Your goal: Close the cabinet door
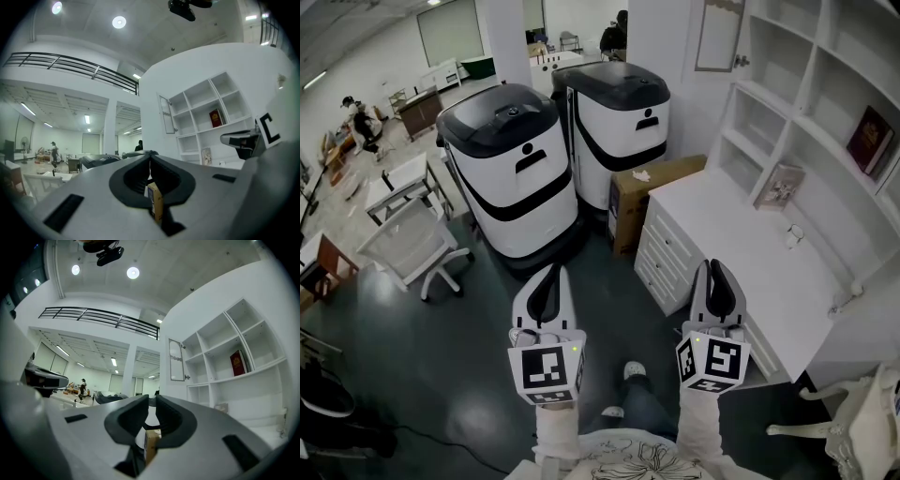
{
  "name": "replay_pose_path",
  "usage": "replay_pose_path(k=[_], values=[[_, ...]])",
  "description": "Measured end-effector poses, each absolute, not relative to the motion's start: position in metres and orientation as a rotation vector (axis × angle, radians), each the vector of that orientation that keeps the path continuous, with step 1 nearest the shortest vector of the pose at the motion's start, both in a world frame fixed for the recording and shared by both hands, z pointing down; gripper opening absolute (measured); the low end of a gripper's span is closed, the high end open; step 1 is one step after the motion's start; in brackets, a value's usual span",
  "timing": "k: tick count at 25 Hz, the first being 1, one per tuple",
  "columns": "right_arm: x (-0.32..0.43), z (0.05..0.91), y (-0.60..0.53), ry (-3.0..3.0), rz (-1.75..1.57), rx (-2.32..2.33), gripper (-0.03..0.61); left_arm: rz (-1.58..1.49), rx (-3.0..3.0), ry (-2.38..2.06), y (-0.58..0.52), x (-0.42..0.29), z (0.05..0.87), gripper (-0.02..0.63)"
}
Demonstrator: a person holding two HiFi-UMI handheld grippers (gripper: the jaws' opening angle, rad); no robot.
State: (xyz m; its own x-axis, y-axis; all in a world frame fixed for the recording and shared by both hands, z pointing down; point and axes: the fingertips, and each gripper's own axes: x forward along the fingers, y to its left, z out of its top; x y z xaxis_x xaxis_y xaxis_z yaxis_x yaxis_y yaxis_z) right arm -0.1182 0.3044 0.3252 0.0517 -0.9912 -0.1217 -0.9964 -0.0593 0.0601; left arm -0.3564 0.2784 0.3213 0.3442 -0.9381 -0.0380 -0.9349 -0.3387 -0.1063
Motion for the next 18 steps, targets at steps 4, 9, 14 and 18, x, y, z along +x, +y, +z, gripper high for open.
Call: replay_pose_path(k=[4,9,14,18], values=[[-0.117,0.330,0.279,2.148,0.193,-2.241,0.046,-0.057,-2.488,1.752,0.256,-0.353,0.326,0.005],[-0.114,0.332,0.235,2.171,0.198,-2.219,0.068,-0.066,-2.475,1.768,0.218,-0.347,0.330,0.005],[-0.106,0.325,0.181,2.192,0.228,-2.185,0.080,-0.056,-2.454,1.797,0.169,-0.337,0.326,0.003],[-0.093,0.315,0.130,2.205,0.241,-2.156,0.083,-0.062,-2.415,1.821,0.124,-0.326,0.315,0.005]])
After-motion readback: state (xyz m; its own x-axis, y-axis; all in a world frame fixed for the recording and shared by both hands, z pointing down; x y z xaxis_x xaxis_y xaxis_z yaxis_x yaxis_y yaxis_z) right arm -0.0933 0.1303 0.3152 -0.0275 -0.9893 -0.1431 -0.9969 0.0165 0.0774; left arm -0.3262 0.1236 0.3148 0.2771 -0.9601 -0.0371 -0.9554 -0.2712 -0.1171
